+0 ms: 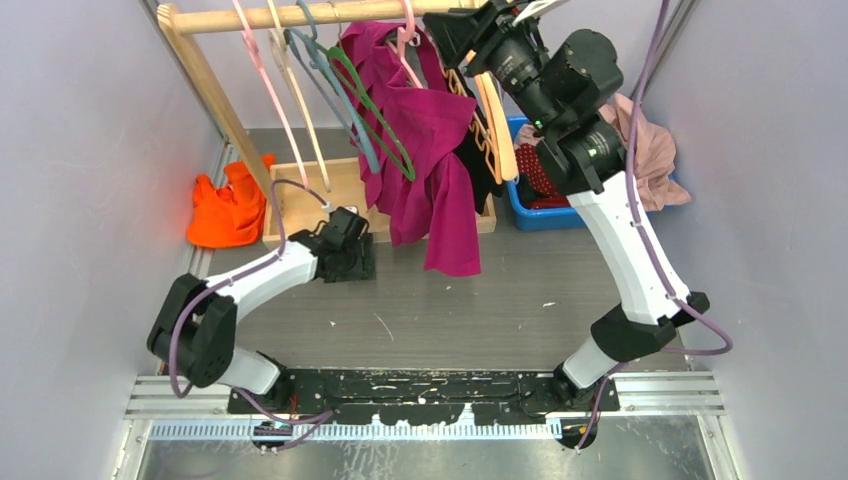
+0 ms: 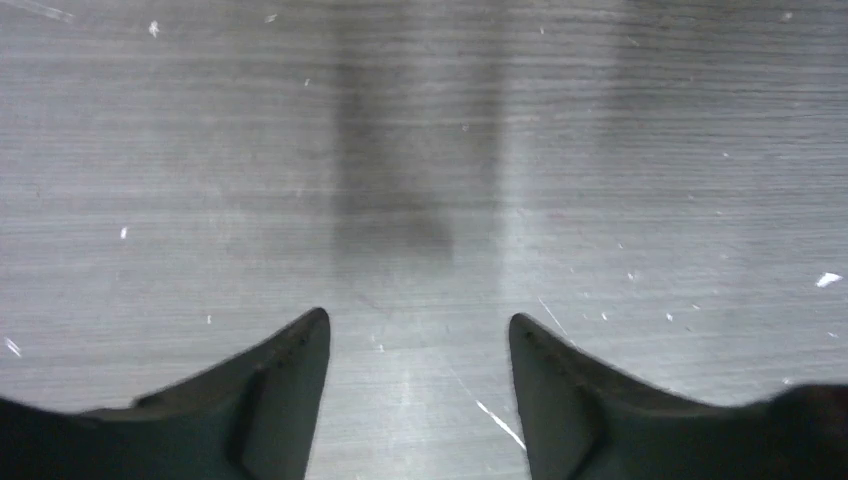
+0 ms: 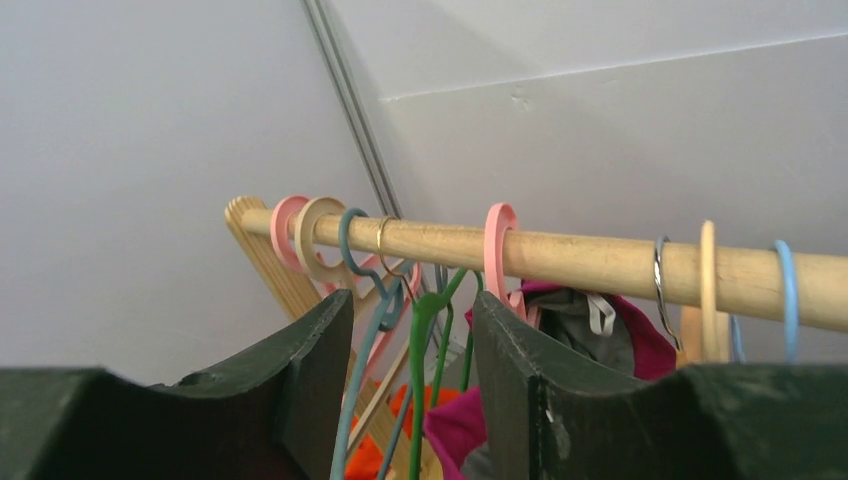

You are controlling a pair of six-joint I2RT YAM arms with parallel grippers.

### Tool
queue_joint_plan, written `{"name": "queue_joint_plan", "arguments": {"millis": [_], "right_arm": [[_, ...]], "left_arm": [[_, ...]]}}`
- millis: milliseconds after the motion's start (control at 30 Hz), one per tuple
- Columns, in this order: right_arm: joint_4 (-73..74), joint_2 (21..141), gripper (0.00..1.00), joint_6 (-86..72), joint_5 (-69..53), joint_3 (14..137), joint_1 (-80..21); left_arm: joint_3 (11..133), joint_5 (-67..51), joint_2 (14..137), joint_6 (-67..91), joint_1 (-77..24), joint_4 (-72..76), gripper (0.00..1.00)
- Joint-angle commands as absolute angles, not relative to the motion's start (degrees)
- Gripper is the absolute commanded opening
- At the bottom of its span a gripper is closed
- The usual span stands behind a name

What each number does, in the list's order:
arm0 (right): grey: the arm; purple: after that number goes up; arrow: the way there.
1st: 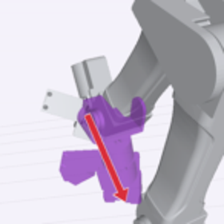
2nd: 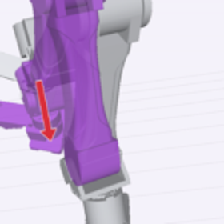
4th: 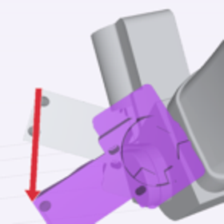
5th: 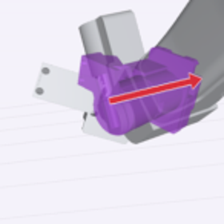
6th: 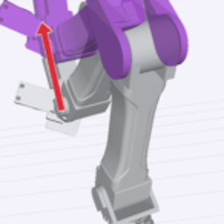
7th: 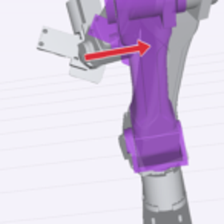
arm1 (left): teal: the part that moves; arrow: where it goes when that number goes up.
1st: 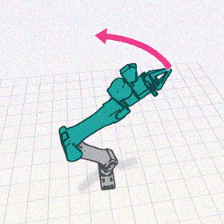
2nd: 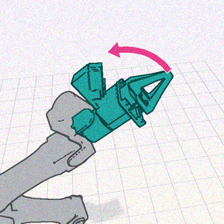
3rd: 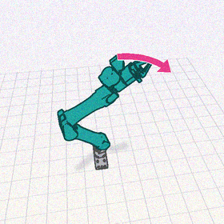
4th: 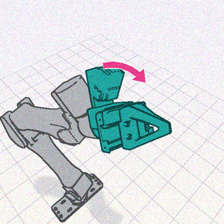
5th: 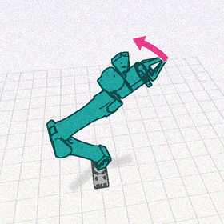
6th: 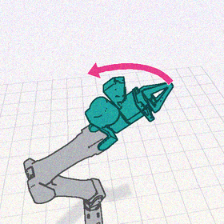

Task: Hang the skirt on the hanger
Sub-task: Place the hanger on the clothesline.

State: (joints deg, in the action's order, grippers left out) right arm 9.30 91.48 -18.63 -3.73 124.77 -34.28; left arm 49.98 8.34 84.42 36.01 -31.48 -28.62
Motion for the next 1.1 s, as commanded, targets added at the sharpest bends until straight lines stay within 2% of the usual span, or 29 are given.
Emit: {"name": "queue_joint_plan", "arguments": {"millis": [0, 33, 67, 100, 267, 500, 667, 733, 867, 1067], "right_arm": [[20.63, 88.81, 0.53, -15.68, -4.74, 125.87, -34.36], [22.54, 88.20, 0.53, -15.10, -4.42, 125.19, -34.29], [23.70, 87.15, 0.53, -14.55, -3.62, 123.35, -34.34], [23.98, 85.82, 0.53, -14.31, -2.77, 121.10, -34.34], [24.60, 75.56, 0.53, -13.06, 4.82, 109.38, -34.29], [31.76, 62.45, 0.56, -13.80, 20.89, 102.61, -34.27], [38.62, 59.92, 0.62, -15.53, 36.01, 100.36, -33.80], [41.80, 61.21, 0.64, -16.49, 38.43, 100.44, -31.73], [45.74, 65.12, 0.65, -21.95, 29.55, 99.11, -19.83], [41.42, 71.33, 0.63, -28.53, 12.73, 91.24, -2.01]], "left_arm": [[48.93, 8.25, 77.53, 36.98, -31.38, -32.72, 0.78], [48.68, 8.12, 76.05, 37.12, -31.38, -33.58, 0.84], [48.50, 8.09, 74.50, 37.29, -31.38, -34.43, 0.94], [48.37, 7.90, 73.36, 37.41, -31.39, -35.24, 0.99], [49.21, 8.07, 65.11, 37.66, -31.38, -40.14, 1.00], [49.92, 7.33, 56.18, 38.19, -31.38, -45.19, 1.00], [50.04, 5.87, 52.64, 38.58, -31.38, -46.55, 1.00], [50.10, 5.73, 52.21, 38.52, -31.38, -46.71, 1.00], [49.59, 5.81, 52.14, 38.16, -31.39, -46.42, 1.00], [47.97, 5.18, 50.79, 38.29, -31.39, -45.75, 1.00]]}}
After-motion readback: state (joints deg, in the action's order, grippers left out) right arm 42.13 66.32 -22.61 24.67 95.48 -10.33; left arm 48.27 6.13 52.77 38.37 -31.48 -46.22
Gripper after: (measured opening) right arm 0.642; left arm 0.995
